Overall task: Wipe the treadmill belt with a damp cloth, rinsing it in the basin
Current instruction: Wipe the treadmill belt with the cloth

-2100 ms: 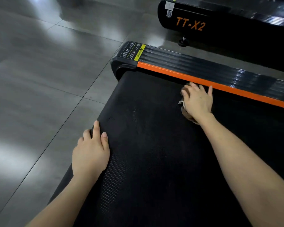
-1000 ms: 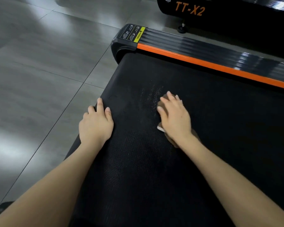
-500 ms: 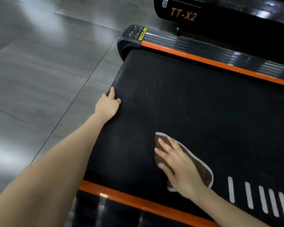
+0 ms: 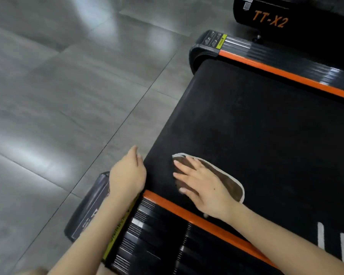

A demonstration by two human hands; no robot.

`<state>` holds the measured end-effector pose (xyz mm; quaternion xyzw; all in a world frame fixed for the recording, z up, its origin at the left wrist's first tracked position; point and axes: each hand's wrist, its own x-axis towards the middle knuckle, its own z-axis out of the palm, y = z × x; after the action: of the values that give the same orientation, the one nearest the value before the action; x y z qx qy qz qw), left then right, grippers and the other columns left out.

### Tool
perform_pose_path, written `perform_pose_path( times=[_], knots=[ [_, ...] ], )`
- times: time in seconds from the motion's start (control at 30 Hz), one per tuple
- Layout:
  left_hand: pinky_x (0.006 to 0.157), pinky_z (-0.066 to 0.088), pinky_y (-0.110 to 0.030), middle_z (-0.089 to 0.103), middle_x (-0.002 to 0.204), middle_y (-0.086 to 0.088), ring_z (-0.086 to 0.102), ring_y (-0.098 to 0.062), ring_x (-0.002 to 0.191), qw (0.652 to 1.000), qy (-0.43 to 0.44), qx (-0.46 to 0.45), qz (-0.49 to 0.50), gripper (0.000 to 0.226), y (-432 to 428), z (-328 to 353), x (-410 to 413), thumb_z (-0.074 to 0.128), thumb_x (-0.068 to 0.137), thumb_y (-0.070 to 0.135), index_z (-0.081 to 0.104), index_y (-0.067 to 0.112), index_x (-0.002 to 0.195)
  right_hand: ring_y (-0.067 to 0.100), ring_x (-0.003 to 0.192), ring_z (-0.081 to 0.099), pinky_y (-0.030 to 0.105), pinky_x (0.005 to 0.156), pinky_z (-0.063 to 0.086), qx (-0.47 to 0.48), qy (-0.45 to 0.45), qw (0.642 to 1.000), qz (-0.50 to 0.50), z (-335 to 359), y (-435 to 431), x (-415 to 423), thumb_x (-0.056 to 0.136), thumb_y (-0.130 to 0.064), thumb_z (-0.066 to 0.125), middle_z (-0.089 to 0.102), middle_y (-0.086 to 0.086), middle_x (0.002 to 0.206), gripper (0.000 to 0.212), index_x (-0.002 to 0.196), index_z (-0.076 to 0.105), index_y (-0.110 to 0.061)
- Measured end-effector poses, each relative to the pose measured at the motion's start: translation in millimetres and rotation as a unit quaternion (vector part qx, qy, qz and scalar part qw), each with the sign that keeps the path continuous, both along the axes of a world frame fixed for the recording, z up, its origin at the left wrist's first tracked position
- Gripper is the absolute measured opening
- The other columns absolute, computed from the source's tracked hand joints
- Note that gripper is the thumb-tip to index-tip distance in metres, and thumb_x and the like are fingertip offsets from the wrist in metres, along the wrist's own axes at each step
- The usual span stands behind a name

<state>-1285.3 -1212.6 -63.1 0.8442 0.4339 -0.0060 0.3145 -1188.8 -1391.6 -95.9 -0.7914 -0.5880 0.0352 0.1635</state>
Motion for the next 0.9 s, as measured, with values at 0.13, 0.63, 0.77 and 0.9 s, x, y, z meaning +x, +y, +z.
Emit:
perform_pose_path(
  times=[0.13, 0.63, 0.77, 0.9],
  knots=[
    [0.082, 0.041, -0.037, 0.065, 0.111, -0.012, 0.058, -0.035, 0.103, 0.997, 0.043, 0.064, 0.007, 0.046, -12.2, -9.8, 11.2, 0.025, 0.101, 0.024, 0.027, 0.017, 0.147, 0.027, 0.136, 0.036, 0.042, 0.110, 0.032, -0.012, 0.026, 0.999, 0.021, 0.8, 0.2, 7.6, 0.091, -0.036, 0.046, 0.048, 0.001, 0.142, 0.038, 0.121, 0.064, -0.019],
    [0.107, 0.028, -0.034, 0.045, 0.144, -0.009, 0.040, -0.027, 0.133, 0.990, 0.004, -0.098, 0.102, 0.046, -1.5, 3.4, 9.2, 0.027, 0.102, 0.035, 0.035, 0.018, 0.144, 0.032, 0.125, 0.049, 0.048, 0.108, 0.035, -0.007, 0.083, 0.995, 0.050, 2.2, 76.0, 8.6, 0.091, -0.039, 0.039, 0.057, 0.007, 0.133, 0.046, 0.123, 0.061, -0.015],
    [0.104, 0.036, -0.047, 0.068, 0.111, -0.012, 0.060, -0.029, 0.110, 0.961, -0.073, -0.219, 0.149, 0.058, 12.0, 0.0, 15.1, 0.020, 0.080, 0.062, 0.054, 0.020, 0.101, 0.028, 0.129, 0.046, 0.044, 0.110, 0.030, -0.024, 0.062, 0.994, 0.090, 1.9, 74.5, 26.3, 0.083, -0.053, 0.046, 0.053, 0.005, 0.137, 0.051, 0.119, 0.064, -0.020],
    [0.100, 0.041, -0.040, 0.070, 0.102, -0.015, 0.067, -0.028, 0.094, 0.951, -0.036, -0.263, 0.157, 0.048, 26.6, 7.1, 28.2, 0.016, 0.097, 0.053, 0.045, 0.018, 0.109, 0.026, 0.131, 0.043, 0.044, 0.112, 0.026, -0.042, 0.053, 0.991, 0.117, -4.8, 75.8, 30.1, 0.080, -0.056, 0.053, 0.052, 0.004, 0.138, 0.052, 0.119, 0.063, -0.023]
  ],
)
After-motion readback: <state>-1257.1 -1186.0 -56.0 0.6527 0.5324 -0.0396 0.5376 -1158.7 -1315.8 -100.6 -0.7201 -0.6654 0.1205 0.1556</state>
